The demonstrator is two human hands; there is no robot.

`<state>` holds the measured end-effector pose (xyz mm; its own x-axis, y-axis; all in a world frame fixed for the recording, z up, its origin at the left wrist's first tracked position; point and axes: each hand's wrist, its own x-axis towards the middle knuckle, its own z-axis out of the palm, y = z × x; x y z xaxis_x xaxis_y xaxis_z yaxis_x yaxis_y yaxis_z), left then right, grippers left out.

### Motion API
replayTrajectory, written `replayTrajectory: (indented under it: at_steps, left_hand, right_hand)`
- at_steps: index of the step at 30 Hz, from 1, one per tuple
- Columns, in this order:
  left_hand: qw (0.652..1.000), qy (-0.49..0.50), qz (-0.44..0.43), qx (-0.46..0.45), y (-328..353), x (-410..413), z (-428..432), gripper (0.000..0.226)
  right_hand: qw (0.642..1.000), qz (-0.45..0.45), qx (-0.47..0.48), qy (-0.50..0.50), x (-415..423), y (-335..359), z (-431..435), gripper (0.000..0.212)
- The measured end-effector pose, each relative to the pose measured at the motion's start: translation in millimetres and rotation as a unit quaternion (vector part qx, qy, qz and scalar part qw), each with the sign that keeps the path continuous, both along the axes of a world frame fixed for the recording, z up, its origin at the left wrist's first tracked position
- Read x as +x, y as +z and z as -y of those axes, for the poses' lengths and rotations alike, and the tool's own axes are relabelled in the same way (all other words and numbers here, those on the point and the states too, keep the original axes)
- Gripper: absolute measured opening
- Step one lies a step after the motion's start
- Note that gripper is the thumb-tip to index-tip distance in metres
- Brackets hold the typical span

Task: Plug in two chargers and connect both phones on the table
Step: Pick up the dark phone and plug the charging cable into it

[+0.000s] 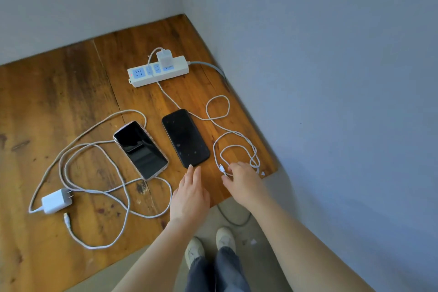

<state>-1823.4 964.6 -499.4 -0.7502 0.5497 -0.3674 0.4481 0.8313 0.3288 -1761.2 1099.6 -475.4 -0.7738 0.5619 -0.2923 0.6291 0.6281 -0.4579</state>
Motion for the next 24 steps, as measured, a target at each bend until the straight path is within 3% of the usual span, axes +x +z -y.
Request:
replayTrajectory:
  at_steps: [1,3,12,19,24]
  left_hand:
    - [1.0,0.006,-0.006,0.011,4.4,0.9,-0.3,0.061]
    - [0.998,0.062,0.024,-0.016,-43.4,9.8,-25.5,0.06]
    - [0.976,0.203,0.027,0.069,-35.0,-5.1,-37.9,0.064]
    - [0.964,0.262,0.039,-0.002,-30.1,-34.5,-67.3,0.09]
    - [0.936,0.342,0.08,0.018,-31.3,-48.0,-76.8,0.105]
  right_hand:
    - [1.0,0.001,-0.002,0.009,-0.8,1.9,2.2,0.032]
    - [0.997,0.05,-0.049,0.02,-0.6,-61.4,-18.7,0.035]
    - [0.998,0.04,-0.048,0.007,10.2,-65.7,-12.9,0.024]
    - [0.997,0.036,-0.071,0.003,9.9,-66.7,-17.2,0.021]
    - [0.997,0.028,-0.077,-0.003,11.7,-68.4,-18.6,0.02]
